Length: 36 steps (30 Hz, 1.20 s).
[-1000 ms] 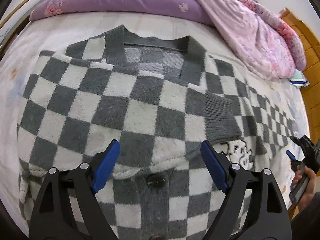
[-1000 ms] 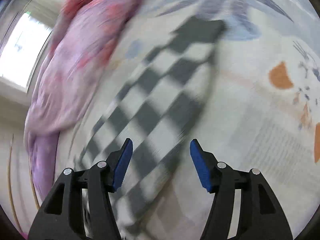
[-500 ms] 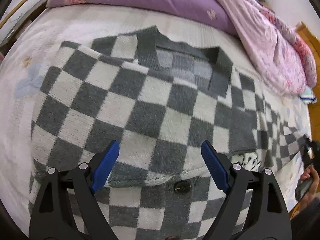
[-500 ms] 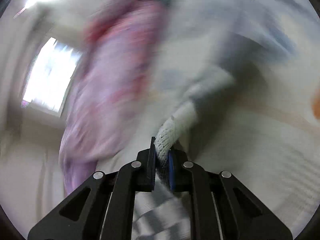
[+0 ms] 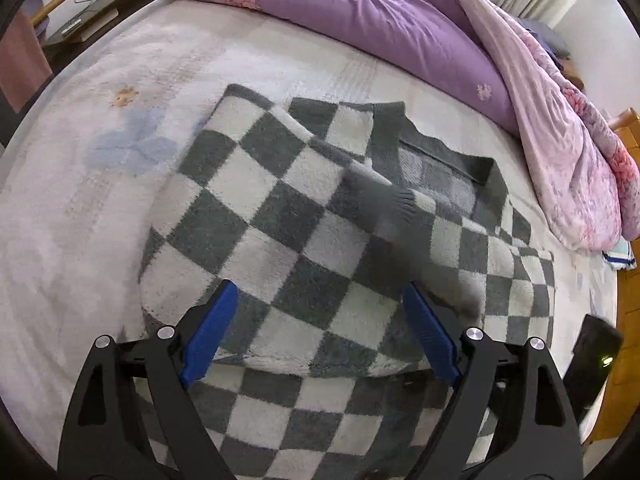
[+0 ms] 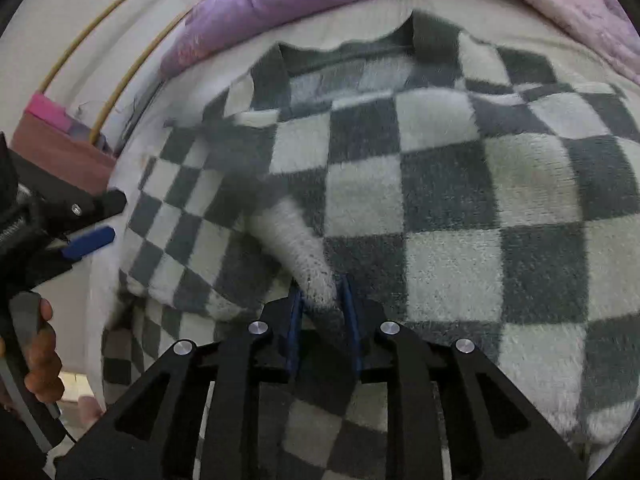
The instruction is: Fold large clothes
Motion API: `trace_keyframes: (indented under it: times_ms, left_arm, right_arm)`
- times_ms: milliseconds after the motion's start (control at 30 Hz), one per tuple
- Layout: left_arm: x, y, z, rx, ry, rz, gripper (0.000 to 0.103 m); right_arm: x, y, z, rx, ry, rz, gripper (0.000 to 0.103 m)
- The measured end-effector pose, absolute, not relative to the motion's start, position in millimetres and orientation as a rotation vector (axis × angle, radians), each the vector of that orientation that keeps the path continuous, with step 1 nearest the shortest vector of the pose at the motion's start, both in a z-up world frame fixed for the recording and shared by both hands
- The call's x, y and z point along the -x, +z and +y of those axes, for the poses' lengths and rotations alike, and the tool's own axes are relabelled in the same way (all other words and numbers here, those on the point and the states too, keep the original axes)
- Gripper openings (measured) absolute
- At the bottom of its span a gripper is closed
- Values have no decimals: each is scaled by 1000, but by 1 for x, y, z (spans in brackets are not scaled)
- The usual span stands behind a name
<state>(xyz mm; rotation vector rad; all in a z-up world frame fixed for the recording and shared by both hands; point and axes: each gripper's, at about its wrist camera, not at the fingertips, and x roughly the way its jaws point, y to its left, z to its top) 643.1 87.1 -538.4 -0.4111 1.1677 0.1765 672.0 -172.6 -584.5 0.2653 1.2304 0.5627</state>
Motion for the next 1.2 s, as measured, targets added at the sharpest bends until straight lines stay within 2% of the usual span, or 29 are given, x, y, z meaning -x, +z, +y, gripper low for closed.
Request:
trace_keyframes:
  times_ms: [33, 100, 133, 167, 300, 433, 500, 533, 567, 600, 633, 667, 867, 1033, 1100, 1133, 1167, 1200]
  left_arm:
    - [-643, -539, 85, 415, 165, 1169, 87]
    - [-645, -545, 78, 446, 134, 1178, 88]
    - [-646, -549, 75, 467, 118, 1188, 89]
    - [-648, -556, 70, 510, 92, 1208, 89]
    - [-657, -576, 65, 613, 71, 1236, 89]
    - [-670, -597, 62, 603, 105, 1270, 88]
    - [-677, -599, 63, 604, 105, 1251, 84]
    - [-681, -599, 64, 604, 98, 1243, 79]
    - [-686, -600, 64, 586, 93, 1253, 60]
    - [-689, -600, 64, 566, 88, 1262, 29]
    - [-690, -599, 65, 556, 72, 1261, 14]
    - [-691, -593, 68, 564, 48, 1243, 11]
    - [-665, -522, 90, 502, -8, 1066, 10]
    - [-652, -540, 128, 510, 81, 1121, 10]
    - [-652, -563, 137, 515, 103, 1175, 11]
    - [-655, -576, 138, 502, 105, 1221, 12]
    - [-657, -590, 137, 490, 120, 1263, 14]
    - [-657, -599, 136, 489, 126, 1284, 16]
  right_arm:
    - [-671, -578, -178, -288, 556, 1213, 29]
    - [-670, -563, -194, -310, 526, 1163, 47]
    - [-668, -551, -204, -320, 510, 1135, 62]
    - [-667, -544, -217, -342, 504, 1108, 64]
    - [-665, -539, -249, -390, 429, 1094, 63]
    - [-658, -544, -301, -449, 251, 1079, 63]
    - [-658, -550, -325, -511, 169, 1082, 63]
    - [-658, -553, -337, -546, 145, 1080, 63]
    - [-657, -555, -344, -569, 118, 1077, 63]
    - [-657, -555, -351, -579, 88, 1069, 63]
    - [-658, -555, -355, -585, 68, 1064, 63]
    - [-659, -555, -357, -591, 54, 1062, 63]
    - [-660, -541, -359, -608, 105, 1039, 63]
    - [-675, -541, -324, -589, 214, 1042, 63]
    - [-686, -546, -304, -524, 261, 1072, 58]
    - [-691, -551, -297, -502, 271, 1094, 45]
    - [-696, -559, -291, -476, 261, 1123, 39]
    - [-704, -574, -284, -440, 230, 1188, 39]
